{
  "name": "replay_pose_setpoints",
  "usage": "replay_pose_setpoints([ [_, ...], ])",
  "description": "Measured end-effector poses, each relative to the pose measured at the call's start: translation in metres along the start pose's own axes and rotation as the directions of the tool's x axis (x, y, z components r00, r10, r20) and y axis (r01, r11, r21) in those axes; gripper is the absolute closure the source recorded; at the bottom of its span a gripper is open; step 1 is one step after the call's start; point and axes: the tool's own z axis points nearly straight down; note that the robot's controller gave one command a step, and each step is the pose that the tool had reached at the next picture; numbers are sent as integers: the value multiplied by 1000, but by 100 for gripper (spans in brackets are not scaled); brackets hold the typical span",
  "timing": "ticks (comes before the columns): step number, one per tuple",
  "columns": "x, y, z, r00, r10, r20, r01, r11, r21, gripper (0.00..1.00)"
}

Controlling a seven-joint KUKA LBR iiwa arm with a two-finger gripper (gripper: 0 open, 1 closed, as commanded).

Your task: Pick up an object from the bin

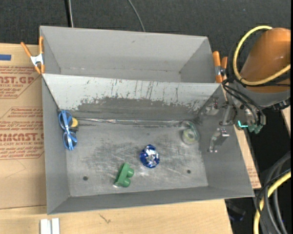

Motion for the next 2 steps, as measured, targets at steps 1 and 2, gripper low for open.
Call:
replay_pose_setpoints([
  [1, -8, 129, 167, 994, 108, 14, -108, 994, -1, 0],
  [2, 27, 102, 137, 997, 74, 5, -74, 997, 1, 0],
])
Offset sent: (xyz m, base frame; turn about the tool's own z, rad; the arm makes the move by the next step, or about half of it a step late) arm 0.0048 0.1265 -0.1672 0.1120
